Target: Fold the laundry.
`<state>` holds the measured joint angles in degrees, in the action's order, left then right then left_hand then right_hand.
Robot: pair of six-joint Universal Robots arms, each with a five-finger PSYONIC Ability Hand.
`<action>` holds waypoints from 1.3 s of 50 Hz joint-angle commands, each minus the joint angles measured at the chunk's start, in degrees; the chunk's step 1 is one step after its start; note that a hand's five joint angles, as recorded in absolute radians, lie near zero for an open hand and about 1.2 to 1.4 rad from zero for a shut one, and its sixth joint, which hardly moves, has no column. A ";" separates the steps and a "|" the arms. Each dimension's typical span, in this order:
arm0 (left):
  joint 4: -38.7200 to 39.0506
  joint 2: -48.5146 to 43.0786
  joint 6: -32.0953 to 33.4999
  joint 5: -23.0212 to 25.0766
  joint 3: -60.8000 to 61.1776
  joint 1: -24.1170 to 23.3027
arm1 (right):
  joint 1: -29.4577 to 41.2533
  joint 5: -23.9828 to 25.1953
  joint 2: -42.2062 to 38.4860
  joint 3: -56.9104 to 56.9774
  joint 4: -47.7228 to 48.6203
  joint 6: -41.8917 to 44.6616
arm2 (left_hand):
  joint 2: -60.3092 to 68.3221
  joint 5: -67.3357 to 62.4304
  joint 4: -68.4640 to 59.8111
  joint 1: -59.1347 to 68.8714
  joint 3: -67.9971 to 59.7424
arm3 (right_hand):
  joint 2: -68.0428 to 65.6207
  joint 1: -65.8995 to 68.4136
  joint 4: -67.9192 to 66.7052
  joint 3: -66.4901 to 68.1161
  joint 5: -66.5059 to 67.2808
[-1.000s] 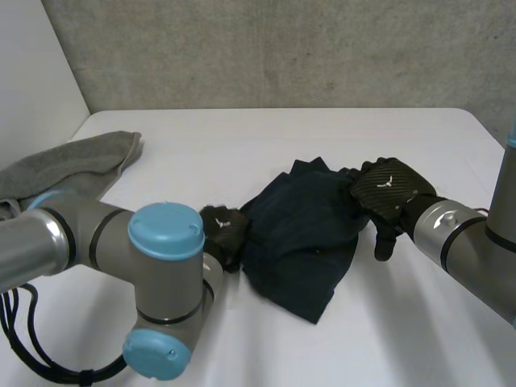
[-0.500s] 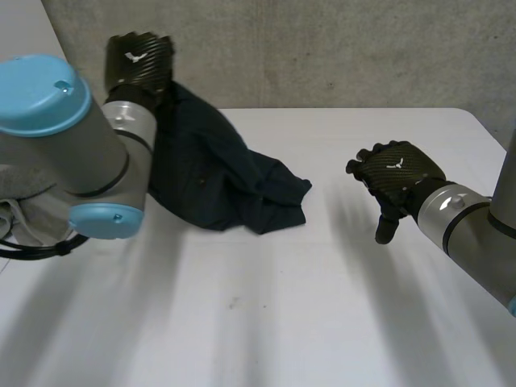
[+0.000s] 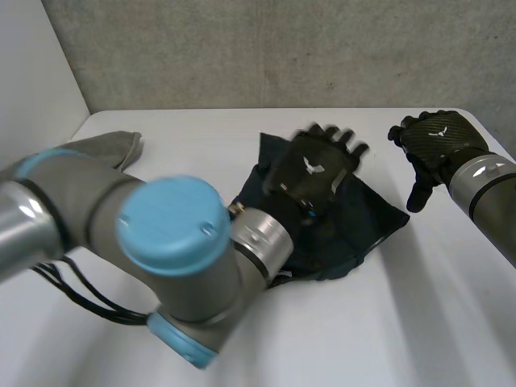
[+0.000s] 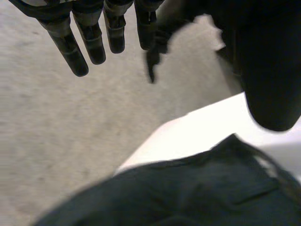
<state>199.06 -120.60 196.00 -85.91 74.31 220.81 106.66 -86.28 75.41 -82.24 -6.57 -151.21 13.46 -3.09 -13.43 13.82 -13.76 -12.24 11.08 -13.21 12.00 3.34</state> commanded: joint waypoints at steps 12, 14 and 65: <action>-7.19 12.31 -0.18 -7.78 12.00 14.29 | 1.36 9.20 -6.31 -0.19 -11.18 1.26 | -0.55 0.18 0.52 -0.92 0.85 | 2.24 -1.08 3.21 -2.00 -3.34; -7.63 12.40 -0.27 -8.92 13.57 14.91 | 1.97 9.03 -7.20 -0.90 -10.13 1.88 | -0.55 0.18 0.52 -0.92 0.85 | 2.24 -1.08 3.21 -2.00 -3.34; -6.85 13.81 -0.80 -9.45 21.76 19.74 | -5.24 -3.54 -21.38 17.04 12.03 8.06 | -1.73 1.36 1.70 -2.10 2.03 | -9.79 10.94 -8.82 10.03 8.69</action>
<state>192.00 -106.59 195.26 -95.46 96.07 239.68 100.80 -89.68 41.71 -56.65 10.33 -131.64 13.11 -2.83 -13.06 13.82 -13.46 -23.87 21.09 -24.02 23.91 13.96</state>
